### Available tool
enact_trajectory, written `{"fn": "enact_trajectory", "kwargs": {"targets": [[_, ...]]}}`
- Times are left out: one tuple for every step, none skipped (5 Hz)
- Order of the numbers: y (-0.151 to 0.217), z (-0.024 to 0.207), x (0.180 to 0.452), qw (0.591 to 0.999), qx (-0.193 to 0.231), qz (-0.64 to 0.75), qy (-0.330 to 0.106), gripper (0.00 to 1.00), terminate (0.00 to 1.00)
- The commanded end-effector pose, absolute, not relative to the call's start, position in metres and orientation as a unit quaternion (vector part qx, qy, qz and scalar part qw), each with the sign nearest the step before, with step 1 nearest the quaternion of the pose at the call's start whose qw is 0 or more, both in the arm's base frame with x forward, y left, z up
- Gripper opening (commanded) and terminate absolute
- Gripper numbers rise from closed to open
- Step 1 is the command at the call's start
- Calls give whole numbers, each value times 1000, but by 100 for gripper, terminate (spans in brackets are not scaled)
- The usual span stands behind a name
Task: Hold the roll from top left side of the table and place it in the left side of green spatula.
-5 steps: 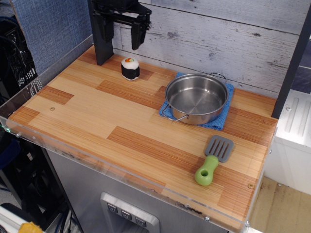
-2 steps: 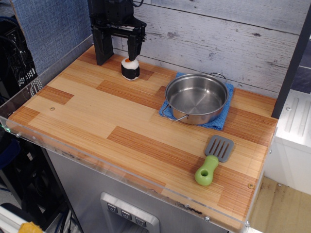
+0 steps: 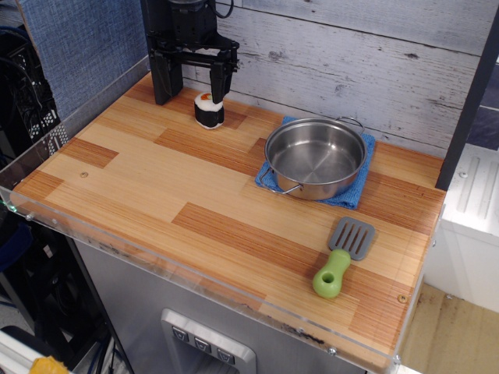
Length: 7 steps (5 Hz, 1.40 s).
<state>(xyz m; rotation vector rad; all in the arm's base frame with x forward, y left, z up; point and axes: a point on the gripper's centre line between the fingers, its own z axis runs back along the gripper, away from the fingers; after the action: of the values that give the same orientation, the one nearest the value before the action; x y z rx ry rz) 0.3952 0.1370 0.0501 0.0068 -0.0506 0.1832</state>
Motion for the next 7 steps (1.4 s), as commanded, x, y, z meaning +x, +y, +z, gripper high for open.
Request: {"fn": "enact_trajectory", "kwargs": {"targets": [[139,52,396,995,-1,101,-25,100,0],[137,44,395,994,-2,110,-21,100,0],[133,36,395,994,-2,109,-14,100,0],[131,35,394,994,1,108,-17,0,0],[129,35,393,994,3,109,-19,0,0],[129,37,391,994,2,112,-21,0,0],[128,60,382,992,7,120,-35,0,0]]}}
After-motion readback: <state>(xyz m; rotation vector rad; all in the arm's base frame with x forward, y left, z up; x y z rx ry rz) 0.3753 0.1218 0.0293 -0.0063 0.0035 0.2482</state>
